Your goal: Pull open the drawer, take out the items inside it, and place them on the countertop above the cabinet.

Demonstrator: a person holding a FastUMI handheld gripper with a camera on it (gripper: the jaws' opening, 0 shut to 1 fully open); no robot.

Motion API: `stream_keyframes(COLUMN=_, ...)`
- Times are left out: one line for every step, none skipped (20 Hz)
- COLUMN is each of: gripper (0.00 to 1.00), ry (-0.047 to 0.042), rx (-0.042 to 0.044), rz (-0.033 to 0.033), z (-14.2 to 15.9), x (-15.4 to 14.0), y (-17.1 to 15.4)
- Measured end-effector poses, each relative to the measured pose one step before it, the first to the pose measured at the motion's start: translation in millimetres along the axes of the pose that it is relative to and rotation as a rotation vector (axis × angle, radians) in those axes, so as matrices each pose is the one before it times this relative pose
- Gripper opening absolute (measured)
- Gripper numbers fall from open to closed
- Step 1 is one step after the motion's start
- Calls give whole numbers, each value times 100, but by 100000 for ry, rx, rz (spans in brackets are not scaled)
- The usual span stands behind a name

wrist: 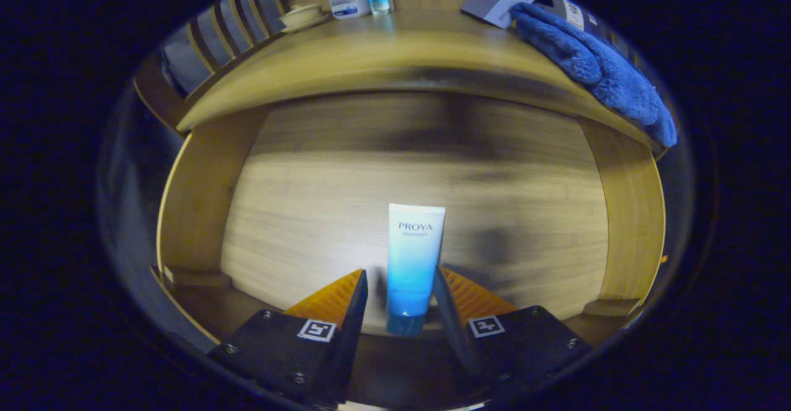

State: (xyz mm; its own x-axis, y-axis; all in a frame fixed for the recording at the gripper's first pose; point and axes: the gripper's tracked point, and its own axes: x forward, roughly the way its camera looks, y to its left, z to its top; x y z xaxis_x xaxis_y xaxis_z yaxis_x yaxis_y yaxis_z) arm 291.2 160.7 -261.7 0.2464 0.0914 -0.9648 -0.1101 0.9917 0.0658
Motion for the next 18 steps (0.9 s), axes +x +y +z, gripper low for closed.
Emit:
stream_keyframes(gripper=63, ry=502, rx=-1603, rz=-2252, z=-311, x=214, y=-456)
stream_keyframes(gripper=54, ry=67, rx=186, rz=-241, z=176, x=194, y=-61)
stream_keyframes(gripper=44, ry=-604, rx=-321, rz=723, z=78, x=182, y=113)
stream_keyframes(gripper=44, ry=-255, rx=-55, rz=849, z=161, x=-333, y=-8)
stream_keyframes(gripper=41, ry=-1914, rx=846, rz=-37, z=209, x=-348, y=78)
stream_keyframes(gripper=39, ry=-1592, rx=-264, rz=1016, z=254, x=-240, y=100)
stream_keyframes(gripper=36, ry=-1724, rx=430, rz=1068, z=402, x=-498, y=167)
stream_keyframes(gripper=36, ry=-1552, rx=602, rz=1382, z=285, x=-609, y=202)
stream_keyframes(gripper=36, ry=-1314, rx=449, rz=1175, z=388, x=-686, y=222)
stream_keyframes(gripper=36, ry=-1671, rx=-58, rz=1340, z=283, x=-818, y=378)
stream_keyframes(gripper=36, ry=-2200, rx=-281, rz=1090, z=575, x=-836, y=356)
stream_keyframes(gripper=36, ry=-2301, rx=-263, rz=1293, z=442, x=-933, y=252)
stream_keyframes(gripper=36, ry=-2510, rx=-3, rz=1352, z=711, x=-976, y=383)
stream_keyframes(gripper=36, ry=-2192, rx=88, rz=1720, z=790, x=-861, y=562)
stream_keyframes(gripper=36, ry=-2060, rx=263, rz=1553, z=845, x=-739, y=476)
stream_keyframes(gripper=36, ry=-2390, rx=320, rz=1295, z=974, x=-707, y=493)
stream_keyframes(gripper=36, ry=-2247, rx=228, rz=1019, z=1083, x=-502, y=279)
stream_keyframes(gripper=36, ry=-2792, rx=790, rz=655, z=1318, x=-368, y=251)
